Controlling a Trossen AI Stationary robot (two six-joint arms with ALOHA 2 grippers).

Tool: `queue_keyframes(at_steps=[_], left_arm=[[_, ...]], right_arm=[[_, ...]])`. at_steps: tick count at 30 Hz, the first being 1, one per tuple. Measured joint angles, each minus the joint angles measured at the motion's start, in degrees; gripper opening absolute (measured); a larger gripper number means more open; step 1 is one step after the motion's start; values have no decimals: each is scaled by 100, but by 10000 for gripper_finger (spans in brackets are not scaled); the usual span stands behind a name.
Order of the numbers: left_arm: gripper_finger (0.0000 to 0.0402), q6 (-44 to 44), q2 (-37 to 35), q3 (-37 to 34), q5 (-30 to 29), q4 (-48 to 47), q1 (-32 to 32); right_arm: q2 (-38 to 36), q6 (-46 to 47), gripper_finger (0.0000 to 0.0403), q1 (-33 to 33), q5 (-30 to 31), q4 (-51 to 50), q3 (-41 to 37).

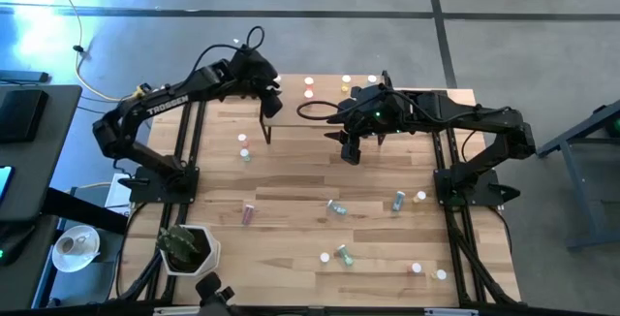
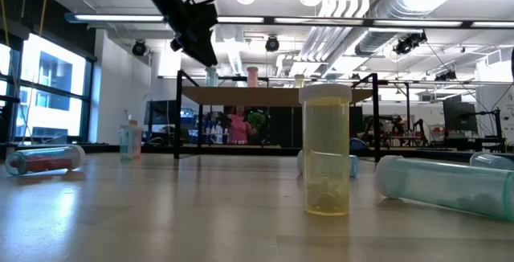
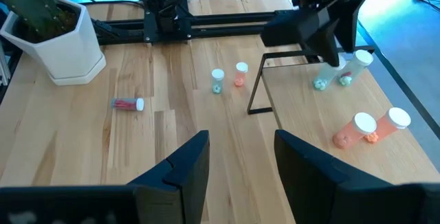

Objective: Pick and place medicine bottles onto shelf by color
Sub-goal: Align the yellow pill bottle with the yellow bottle on the shelf

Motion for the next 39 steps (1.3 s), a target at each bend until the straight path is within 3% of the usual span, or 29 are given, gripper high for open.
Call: queue_keyframes(at_steps=[8, 15, 22, 26, 32, 39], left_arm=[[163, -66, -637, 4, -2, 5, -72], [163, -46, -1181, 12, 5, -64, -555], [163, -202, -1674, -678, 16, 29, -999], [163, -428, -1936, -1222, 22, 493, -1251], [163, -615, -2150, -1921, 47, 1148, -1667], [163, -800, -2171, -2458, 48, 1704, -2212]], right_arm=[[0, -311, 156, 0, 3, -218, 0], [0, -306, 156, 0, 2, -747, -60], [-33, -88, 156, 33, -127, -398, -1105], [-42, 19, 156, 150, -219, 60, -1666], [-44, 60, 156, 467, -821, 733, -2419], [-44, 696, 156, 933, -859, 1284, -3091]])
